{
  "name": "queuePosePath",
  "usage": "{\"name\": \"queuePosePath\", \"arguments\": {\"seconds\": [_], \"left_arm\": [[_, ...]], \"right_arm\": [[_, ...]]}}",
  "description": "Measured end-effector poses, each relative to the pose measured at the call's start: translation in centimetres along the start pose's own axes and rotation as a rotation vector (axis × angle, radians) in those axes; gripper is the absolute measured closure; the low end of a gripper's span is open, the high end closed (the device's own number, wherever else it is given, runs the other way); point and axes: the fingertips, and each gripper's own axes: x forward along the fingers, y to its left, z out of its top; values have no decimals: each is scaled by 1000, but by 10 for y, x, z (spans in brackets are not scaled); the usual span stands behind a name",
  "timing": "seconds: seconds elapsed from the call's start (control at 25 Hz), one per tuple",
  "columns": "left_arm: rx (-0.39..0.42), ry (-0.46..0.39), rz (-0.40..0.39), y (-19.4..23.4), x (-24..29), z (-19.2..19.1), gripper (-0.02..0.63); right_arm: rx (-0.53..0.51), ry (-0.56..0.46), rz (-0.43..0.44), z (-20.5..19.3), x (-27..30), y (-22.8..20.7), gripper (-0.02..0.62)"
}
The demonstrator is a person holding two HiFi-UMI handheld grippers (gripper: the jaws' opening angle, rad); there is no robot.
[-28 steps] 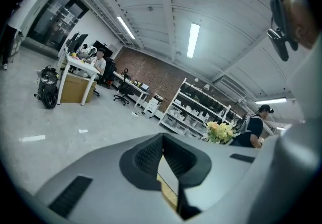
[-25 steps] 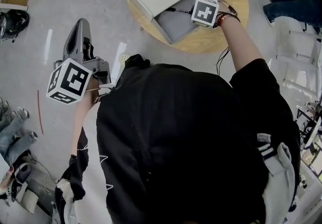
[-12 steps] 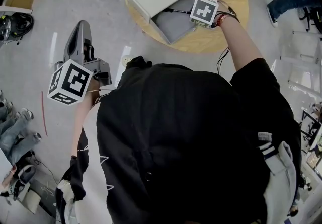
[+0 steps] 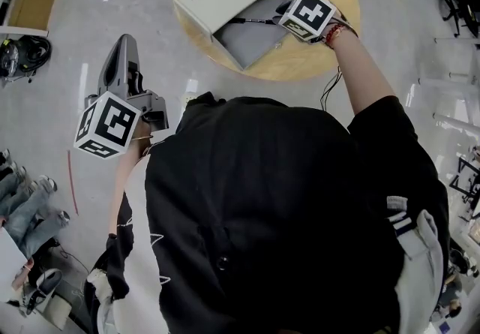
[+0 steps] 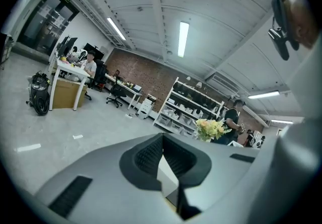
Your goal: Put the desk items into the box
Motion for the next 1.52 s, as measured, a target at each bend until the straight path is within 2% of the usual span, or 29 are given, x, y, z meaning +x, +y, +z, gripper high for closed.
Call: {"name": "queuePosePath", "arguments": {"seconds": [0.16,0.32,0.52,0.72,0.88,1.04,1.24,1.36,1.52], "left_arm": [[17,5,-40,-11,8,2,595],[32,8,-82,-28,15,-1,595],[42,15,-132,-51,29,-7,595],[54,39,-172,-74,37,-19,595],[58,48,-185,-85,41,-24,595],[60,55,-199,-92,42,-28,595],[68,68,-224,-96,42,-34,595],[68,71,-231,-103,36,-40,595],[63,78,-233,-108,28,-46,595]], "right_arm": [[154,-140,-14,18,-24,3,545],[309,-328,11,31,-51,13,589],[439,-461,-3,33,-67,19,589],[466,-501,-55,28,-72,32,589],[527,-567,-37,35,-79,40,589],[608,-713,-8,54,-100,43,589],[653,-937,21,82,-129,49,589],[625,-1005,-12,81,-147,51,589],[600,-1045,-72,79,-165,53,591]]}}
